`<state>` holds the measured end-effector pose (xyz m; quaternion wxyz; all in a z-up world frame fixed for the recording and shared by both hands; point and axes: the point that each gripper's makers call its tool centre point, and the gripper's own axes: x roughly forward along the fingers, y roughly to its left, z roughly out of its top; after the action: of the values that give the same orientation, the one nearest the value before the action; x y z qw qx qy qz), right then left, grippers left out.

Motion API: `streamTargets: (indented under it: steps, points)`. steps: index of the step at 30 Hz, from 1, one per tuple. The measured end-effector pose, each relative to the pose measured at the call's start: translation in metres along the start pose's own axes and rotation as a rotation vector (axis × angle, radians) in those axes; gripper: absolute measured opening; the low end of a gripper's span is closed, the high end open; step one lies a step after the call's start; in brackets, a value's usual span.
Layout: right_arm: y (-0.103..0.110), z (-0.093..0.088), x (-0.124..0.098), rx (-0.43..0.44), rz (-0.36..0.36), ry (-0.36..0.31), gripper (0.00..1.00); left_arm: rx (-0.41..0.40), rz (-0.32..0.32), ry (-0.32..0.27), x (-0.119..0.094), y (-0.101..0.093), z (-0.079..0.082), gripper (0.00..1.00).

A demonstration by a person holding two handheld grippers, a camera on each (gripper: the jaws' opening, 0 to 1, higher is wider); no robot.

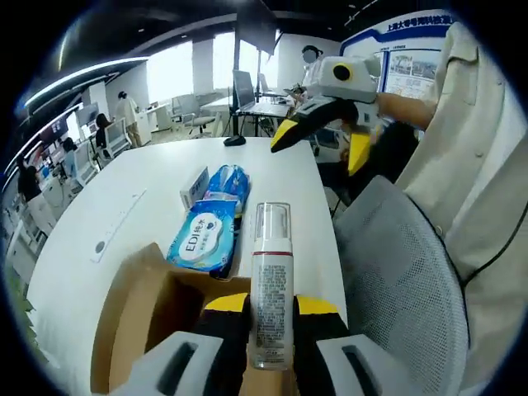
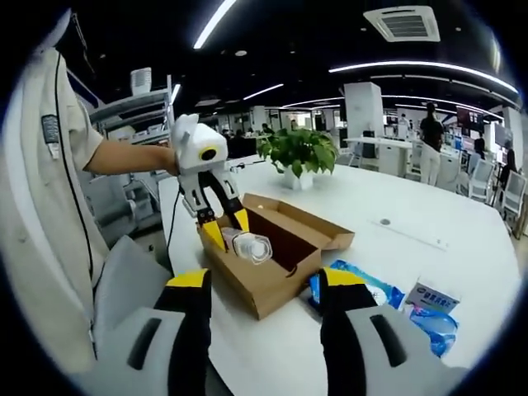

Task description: Operate the shoe box by opening the lid, removing the specified soft item, and placing it in the target area until the item is outside and the box remains undamaged.

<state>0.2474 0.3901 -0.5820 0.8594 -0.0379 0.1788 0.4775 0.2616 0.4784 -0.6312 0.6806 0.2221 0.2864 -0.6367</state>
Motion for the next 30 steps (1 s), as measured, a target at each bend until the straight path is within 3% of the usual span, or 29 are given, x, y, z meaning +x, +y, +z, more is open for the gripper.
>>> streamTargets:
  steps: [14, 27, 30]
  points:
    - [0.011, 0.015, 0.014, 0.001, 0.070, -0.043, 0.36, -0.044, -0.048, -0.172, 0.002, -0.021, 0.036, 0.19]
    - [0.021, 0.028, 0.021, 0.041, 0.134, -0.093, 0.28, -0.114, -0.079, -0.318, -0.003, -0.031, 0.053, 0.19]
    - [0.023, 0.030, 0.023, 0.041, 0.154, -0.098, 0.26, -0.120, -0.080, -0.327, -0.004, -0.031, 0.053, 0.19]
